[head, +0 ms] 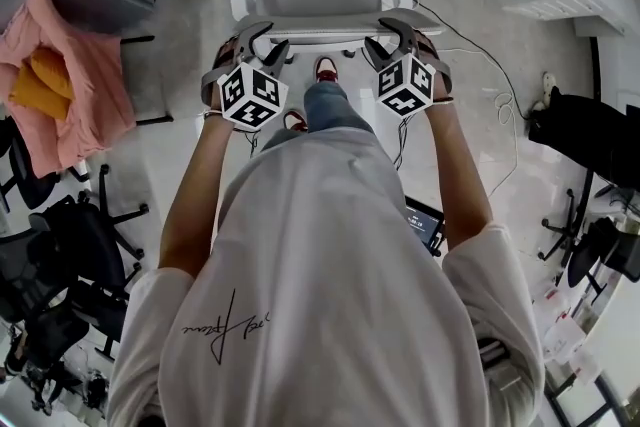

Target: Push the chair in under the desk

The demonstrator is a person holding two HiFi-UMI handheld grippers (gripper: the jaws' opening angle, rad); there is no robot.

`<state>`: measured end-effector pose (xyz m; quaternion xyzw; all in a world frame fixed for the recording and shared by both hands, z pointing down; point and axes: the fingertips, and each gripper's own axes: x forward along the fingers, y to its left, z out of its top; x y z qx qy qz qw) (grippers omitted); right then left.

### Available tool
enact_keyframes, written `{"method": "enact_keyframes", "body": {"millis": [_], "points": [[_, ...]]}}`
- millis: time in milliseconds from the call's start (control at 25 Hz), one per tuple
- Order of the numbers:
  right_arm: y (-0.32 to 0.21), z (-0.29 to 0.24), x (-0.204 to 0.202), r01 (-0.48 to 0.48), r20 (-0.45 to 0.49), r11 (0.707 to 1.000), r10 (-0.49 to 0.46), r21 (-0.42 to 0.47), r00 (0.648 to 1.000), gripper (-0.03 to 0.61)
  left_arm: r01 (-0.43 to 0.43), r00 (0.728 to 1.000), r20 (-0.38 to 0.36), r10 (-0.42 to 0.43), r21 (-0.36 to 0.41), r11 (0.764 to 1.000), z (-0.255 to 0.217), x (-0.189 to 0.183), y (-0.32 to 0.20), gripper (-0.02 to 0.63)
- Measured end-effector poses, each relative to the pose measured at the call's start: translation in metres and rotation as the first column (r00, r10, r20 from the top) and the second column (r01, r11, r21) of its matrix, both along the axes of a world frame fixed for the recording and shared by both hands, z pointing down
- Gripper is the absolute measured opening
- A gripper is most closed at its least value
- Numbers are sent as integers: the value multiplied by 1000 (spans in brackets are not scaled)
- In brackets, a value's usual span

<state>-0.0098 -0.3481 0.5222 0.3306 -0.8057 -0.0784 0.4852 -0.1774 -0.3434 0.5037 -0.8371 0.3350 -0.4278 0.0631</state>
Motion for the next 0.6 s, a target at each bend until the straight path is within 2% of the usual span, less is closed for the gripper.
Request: {"method": "enact_keyframes", "body": {"millis": [120, 240, 320, 480, 600], "points": [[4, -12, -7, -8, 46, 1000, 8, 8, 999, 184, 19, 996, -82, -19, -2, 1000, -14, 6, 8, 172], [9, -26, -16, -22, 94, 1000, 20, 19, 995, 136, 54, 983, -173, -58, -25, 998, -24, 10, 16, 161], [11, -37, -21, -53, 154, 999, 50, 14, 987, 86, 79, 966, -244, -90, -55, 995, -32, 14, 21, 140], [18, -61, -34, -95, 273, 995, 96, -17, 957, 51, 116, 920, -365, -146, -104, 988, -50, 20, 30, 129], [27, -76, -49, -84, 357, 996, 93, -41, 930, 38, 112, 894, -427, -139, -88, 990, -64, 24, 39, 117]]}}
